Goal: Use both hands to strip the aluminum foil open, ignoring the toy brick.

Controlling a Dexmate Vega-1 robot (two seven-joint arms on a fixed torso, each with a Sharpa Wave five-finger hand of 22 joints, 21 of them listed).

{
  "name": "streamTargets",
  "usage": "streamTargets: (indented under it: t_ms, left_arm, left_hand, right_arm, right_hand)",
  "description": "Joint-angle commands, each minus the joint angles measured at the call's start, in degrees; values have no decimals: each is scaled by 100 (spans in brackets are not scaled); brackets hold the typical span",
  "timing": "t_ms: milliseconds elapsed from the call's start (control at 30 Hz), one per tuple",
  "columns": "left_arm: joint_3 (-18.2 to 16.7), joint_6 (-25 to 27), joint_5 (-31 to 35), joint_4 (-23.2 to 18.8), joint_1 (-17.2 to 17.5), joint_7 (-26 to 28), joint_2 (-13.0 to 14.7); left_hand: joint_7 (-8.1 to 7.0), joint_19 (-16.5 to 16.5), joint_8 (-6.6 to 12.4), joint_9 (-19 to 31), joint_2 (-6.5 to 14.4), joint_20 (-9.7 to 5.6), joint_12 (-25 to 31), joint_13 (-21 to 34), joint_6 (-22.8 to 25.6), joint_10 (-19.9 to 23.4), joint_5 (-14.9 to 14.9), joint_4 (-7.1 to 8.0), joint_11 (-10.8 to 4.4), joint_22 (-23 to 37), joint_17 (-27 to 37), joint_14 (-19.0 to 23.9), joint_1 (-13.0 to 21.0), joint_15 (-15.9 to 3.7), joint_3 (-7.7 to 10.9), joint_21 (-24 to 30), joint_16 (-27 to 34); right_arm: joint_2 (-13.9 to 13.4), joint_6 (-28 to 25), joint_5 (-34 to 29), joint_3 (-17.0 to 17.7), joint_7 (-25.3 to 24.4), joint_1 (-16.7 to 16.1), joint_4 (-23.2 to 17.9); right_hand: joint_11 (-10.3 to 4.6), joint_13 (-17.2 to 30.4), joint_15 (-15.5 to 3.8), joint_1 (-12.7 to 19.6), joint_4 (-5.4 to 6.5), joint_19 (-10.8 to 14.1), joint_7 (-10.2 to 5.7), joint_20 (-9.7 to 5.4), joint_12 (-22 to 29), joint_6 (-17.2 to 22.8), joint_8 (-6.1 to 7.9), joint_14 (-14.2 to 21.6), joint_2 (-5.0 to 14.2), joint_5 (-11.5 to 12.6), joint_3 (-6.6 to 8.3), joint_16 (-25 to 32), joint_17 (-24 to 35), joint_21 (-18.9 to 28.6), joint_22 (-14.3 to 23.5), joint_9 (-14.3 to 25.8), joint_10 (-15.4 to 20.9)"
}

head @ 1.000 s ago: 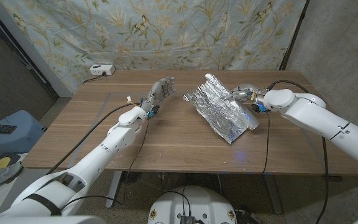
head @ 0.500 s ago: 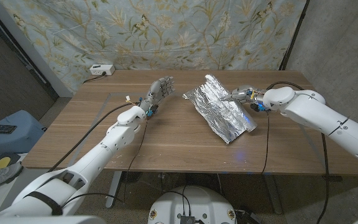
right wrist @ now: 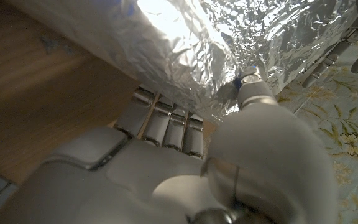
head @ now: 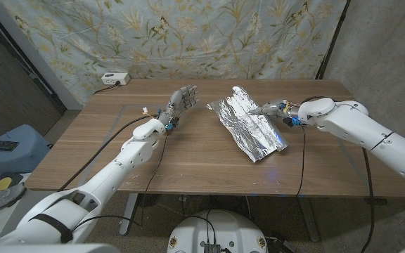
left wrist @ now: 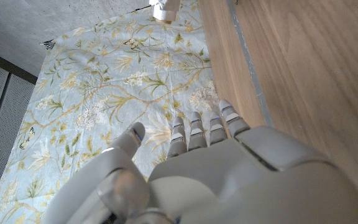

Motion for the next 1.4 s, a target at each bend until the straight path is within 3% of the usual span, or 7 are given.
streamTargets:
  t_ms: [33,167,333,733,900,1133,1400]
  left_arm:
    - [50,442,148,-917,254,514,261]
    - [44,799,180,-1423,383,903,403]
    - [18,1171,165,-1948,526,1275,557]
    - [-110,1769,-329,-2643,740,1487,765]
    - [-253,1971,-562,-2989,925,1881,778]
    - [-415,2422,-1009,-3366,987,2106,916]
    - [-584,3033,-1664,-3676,969,2450,995]
  left_hand:
    - [76,296,49,3,-75,58,71,20,83,215,107,-481,-9,16,18,296,357,-3,68,70,86]
    - [132,546,61,2,-121,135,108,26,173,366,194,-781,17,22,24,571,578,2,71,120,126]
    - [169,759,77,1,-172,102,156,37,276,537,281,-961,-43,28,27,772,778,-72,60,164,144]
    - [387,870,17,-3,-255,217,130,56,151,537,400,-1040,39,29,32,781,1040,55,41,158,83]
    - [554,942,72,-4,-386,273,158,73,302,657,464,-1048,124,28,37,877,1224,99,-24,141,83]
    - [671,997,70,-5,-472,310,167,86,338,723,510,-1041,225,32,41,939,1370,153,-77,129,79]
    - [704,1132,53,-4,-592,310,173,102,330,784,548,-1030,341,43,49,1020,1521,177,-170,151,79]
  right_arm:
    - [11,287,458,154,-25,-176,165]
    - [7,317,587,226,-99,-243,170]
    - [5,366,676,256,-155,-286,198]
    - [108,502,823,321,-371,-344,304]
    - [164,514,812,296,-484,-328,340]
    - [277,534,824,268,-598,-293,434]
    - [382,485,841,265,-788,-269,481]
  right_hand:
    - [-5,31,-104,12,11,-17,-4,-1,66,40,13,50,53,-28,-36,19,38,-2,21,37,54]
    - [-12,34,-111,28,3,-11,-2,-7,81,56,15,62,57,-30,-42,21,41,2,21,43,76]
    - [-27,43,-112,30,2,1,1,-12,97,68,11,96,60,-34,-53,19,33,10,20,47,89]
    - [-23,41,-131,56,-10,40,2,-27,129,128,9,171,65,-38,-84,21,29,34,20,56,136]
    - [-53,47,-140,63,-11,47,-10,-47,136,148,11,192,69,-37,-93,21,28,40,20,62,134]
    - [-71,59,-159,73,-13,50,-10,-54,156,162,11,188,74,-37,-112,24,45,45,20,76,150]
    - [-80,76,-188,102,-28,78,-18,-60,181,206,21,258,66,-33,-120,27,35,61,20,90,170]
